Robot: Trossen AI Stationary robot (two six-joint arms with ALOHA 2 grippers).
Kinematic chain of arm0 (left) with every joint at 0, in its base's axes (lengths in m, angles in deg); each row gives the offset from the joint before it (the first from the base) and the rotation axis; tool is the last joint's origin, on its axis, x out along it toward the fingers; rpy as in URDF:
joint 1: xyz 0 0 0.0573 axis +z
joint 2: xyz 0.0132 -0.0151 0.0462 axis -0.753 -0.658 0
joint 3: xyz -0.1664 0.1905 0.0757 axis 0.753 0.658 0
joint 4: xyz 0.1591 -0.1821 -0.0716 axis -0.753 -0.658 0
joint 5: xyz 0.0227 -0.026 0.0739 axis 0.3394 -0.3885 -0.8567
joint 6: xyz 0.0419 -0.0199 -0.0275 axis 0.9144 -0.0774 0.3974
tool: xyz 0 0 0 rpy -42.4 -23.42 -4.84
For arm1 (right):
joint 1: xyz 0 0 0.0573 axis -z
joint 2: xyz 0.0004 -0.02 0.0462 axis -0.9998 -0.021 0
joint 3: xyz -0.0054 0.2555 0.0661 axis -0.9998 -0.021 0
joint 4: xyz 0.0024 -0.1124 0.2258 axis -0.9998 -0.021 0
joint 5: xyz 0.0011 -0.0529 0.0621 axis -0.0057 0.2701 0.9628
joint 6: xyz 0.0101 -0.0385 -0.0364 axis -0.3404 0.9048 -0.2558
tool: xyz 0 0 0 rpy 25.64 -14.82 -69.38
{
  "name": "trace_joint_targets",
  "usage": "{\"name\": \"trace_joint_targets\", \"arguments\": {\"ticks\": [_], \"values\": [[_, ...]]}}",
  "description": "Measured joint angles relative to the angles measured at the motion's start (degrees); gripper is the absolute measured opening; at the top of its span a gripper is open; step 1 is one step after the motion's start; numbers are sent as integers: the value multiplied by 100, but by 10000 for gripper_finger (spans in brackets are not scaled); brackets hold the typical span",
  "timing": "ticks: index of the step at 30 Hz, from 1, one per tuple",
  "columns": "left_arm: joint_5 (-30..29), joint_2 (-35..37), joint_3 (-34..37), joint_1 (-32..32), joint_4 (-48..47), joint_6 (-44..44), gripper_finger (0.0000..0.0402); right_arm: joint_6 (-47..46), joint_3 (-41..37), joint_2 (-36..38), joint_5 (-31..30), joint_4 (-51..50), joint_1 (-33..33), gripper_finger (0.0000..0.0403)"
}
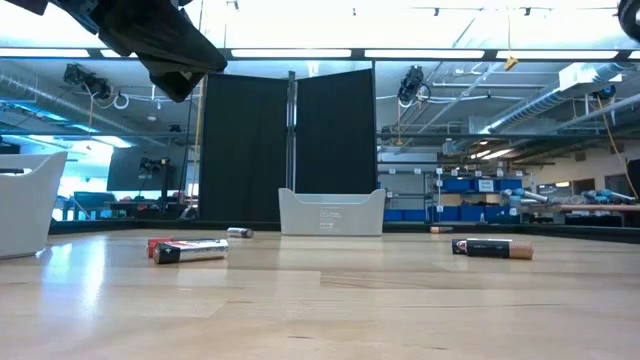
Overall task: Sort batteries
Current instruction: Put the silver battery into the bottom right gray bin
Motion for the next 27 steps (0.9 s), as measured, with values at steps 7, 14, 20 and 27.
{"name": "trace_joint_targets", "arguments": {"ticks": [7, 14, 20, 27], "values": [[2, 0, 0, 0, -2, -1, 6, 49, -40, 1, 124, -71, 0, 98], [0, 0, 0, 0, -4, -15, 6, 308, 733, 9, 140, -1254, 0, 188], [0, 0, 0, 0, -3, 50, 6, 536, 2140, 17, -547, -2794, 131, 203], [0, 0, 0, 0, -2, 108, 6, 1534, 3010, 28, -1833, -2505, 657, 193]]}}
